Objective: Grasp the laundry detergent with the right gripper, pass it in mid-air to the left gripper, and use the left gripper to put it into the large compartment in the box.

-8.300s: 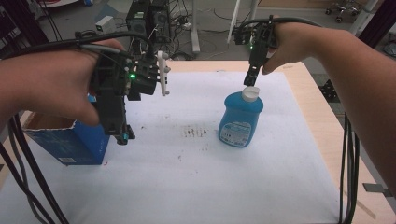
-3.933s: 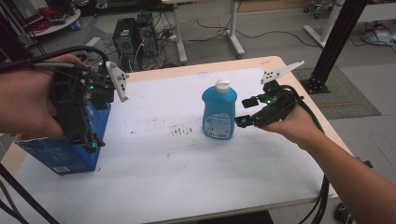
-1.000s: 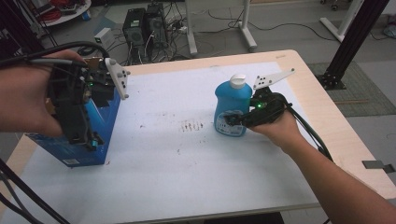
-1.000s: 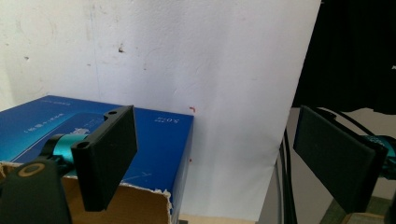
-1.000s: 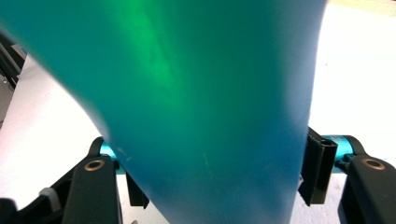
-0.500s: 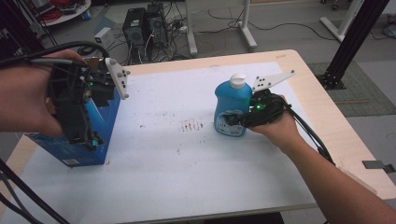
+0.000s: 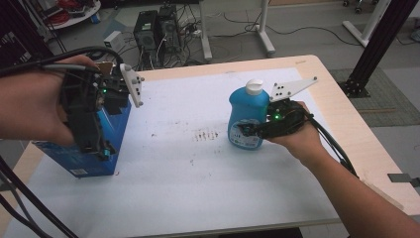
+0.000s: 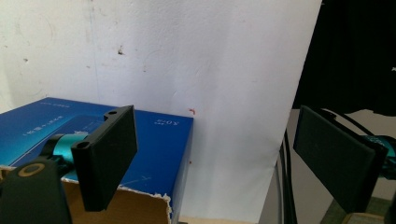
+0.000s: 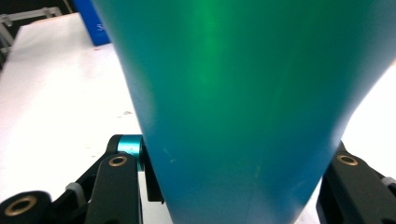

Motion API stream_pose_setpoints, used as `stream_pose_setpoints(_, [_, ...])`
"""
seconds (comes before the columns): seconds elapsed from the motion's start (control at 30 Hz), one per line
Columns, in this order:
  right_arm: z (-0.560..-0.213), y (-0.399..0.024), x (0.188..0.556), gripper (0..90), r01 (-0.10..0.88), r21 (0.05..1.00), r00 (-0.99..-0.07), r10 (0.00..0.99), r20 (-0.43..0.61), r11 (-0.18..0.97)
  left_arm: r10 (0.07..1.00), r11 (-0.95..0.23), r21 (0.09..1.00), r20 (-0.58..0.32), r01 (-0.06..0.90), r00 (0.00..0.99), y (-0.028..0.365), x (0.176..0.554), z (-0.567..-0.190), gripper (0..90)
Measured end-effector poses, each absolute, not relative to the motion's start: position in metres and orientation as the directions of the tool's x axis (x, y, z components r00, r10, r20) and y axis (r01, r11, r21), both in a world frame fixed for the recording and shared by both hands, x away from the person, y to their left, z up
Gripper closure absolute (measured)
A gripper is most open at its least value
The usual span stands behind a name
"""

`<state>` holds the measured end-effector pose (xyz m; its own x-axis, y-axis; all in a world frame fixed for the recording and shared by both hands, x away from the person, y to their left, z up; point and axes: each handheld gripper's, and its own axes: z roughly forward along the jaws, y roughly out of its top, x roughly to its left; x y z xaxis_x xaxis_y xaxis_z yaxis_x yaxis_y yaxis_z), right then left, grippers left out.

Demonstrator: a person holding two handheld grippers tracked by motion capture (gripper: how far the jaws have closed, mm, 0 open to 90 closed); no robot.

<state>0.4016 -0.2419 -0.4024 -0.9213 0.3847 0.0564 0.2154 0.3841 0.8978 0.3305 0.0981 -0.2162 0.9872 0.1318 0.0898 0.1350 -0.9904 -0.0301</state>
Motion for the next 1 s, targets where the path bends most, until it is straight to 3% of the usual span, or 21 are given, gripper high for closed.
stream_pose_setpoints(0.7, [-0.339,-0.2,0.362,45.7,0.11,0.875,-0.977,0.214,0.007,0.471,0.094,-0.996,0.014,0.099,0.093,0.991,0.067,0.341,-0.21,13.8])
stream_pose_setpoints(1.0, [-0.336,-0.178,0.355,45.8,0.098,0.859,-0.986,0.166,0.015,0.503,0.089,-0.996,0.013,0.095,0.088,0.991,0.057,0.344,-0.212,13.8])
